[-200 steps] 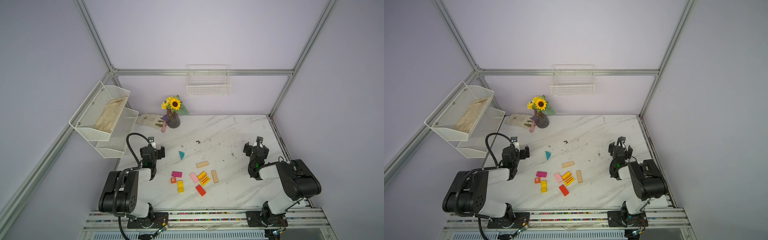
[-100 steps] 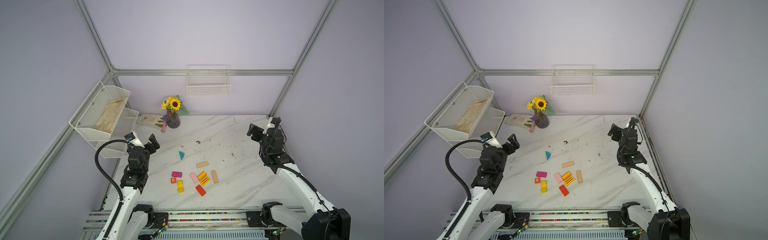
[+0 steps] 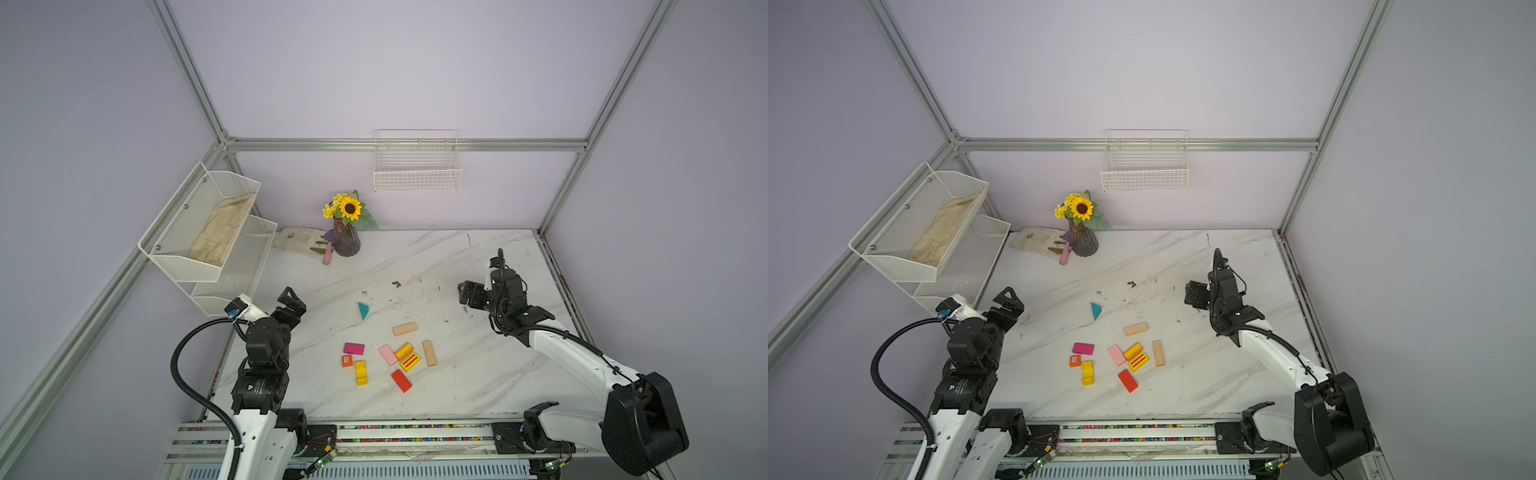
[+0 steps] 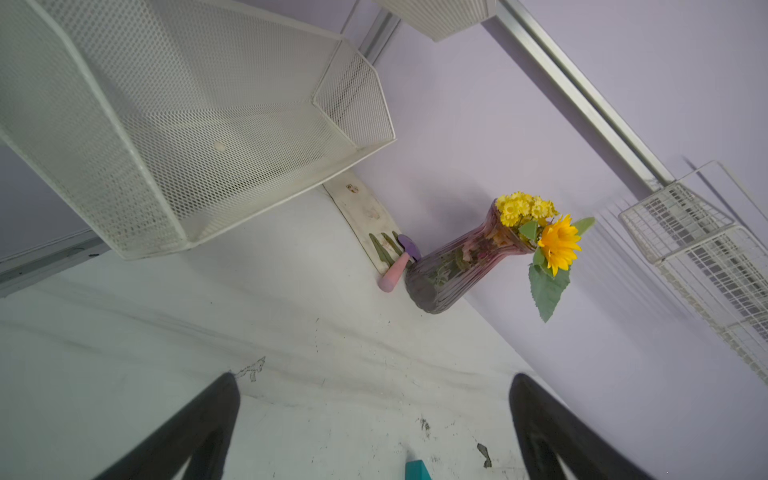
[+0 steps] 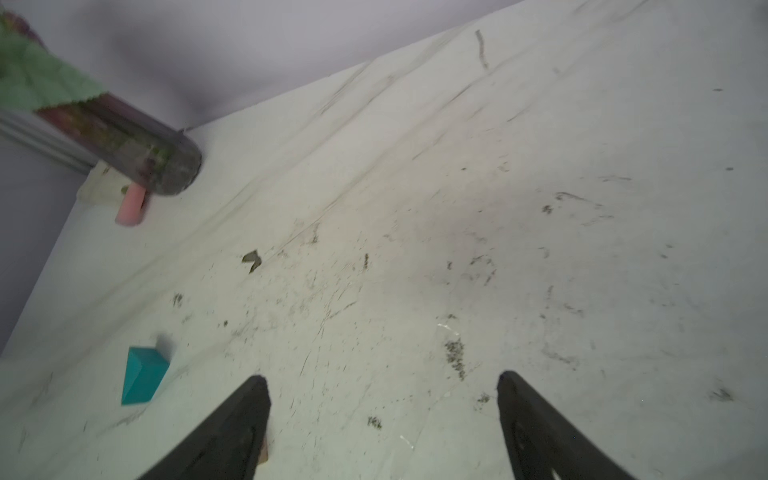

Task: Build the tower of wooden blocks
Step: 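Reach the right gripper over the block pile toward the yellow arch block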

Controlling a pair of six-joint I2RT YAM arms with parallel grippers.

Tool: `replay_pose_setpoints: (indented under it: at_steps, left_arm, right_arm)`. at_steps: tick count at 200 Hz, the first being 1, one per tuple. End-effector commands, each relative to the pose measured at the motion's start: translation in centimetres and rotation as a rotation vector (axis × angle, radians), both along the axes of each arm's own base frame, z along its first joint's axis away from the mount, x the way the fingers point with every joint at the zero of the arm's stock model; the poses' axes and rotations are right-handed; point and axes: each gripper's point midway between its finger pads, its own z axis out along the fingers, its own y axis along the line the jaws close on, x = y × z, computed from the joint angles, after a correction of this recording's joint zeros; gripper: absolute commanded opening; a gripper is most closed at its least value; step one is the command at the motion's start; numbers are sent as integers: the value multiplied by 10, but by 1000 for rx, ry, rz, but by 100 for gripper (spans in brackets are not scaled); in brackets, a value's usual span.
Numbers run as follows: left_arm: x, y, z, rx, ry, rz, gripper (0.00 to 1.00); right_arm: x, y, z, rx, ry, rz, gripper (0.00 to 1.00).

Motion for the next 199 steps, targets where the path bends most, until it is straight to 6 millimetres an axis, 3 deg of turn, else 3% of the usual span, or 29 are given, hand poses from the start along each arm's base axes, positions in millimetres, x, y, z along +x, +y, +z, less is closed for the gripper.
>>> replay_pose_setpoints:
  at_steps: [1,19,32,78,106,199]
  left_arm:
    - [11,-10,-6,9,58,-67,100]
    - [7,2,-29,-42,148,24,100]
    - [11,0,-37,-60,157,12,100]
    - [22,-9,-31,-70,128,-42,100]
    - [22,-10,-28,-73,115,-48,100]
    - [19,-9,-23,-76,96,-45,100]
  right_arm:
    - [4,30,8,-61,-24,93,84]
    - [6,50,-8,-110,29,154,82]
    - [4,65,-15,-135,52,203,80]
    - [-19,140,-43,-222,87,447,79]
    - [-30,169,-66,-290,136,543,76]
    - [-116,273,-122,-428,183,918,75]
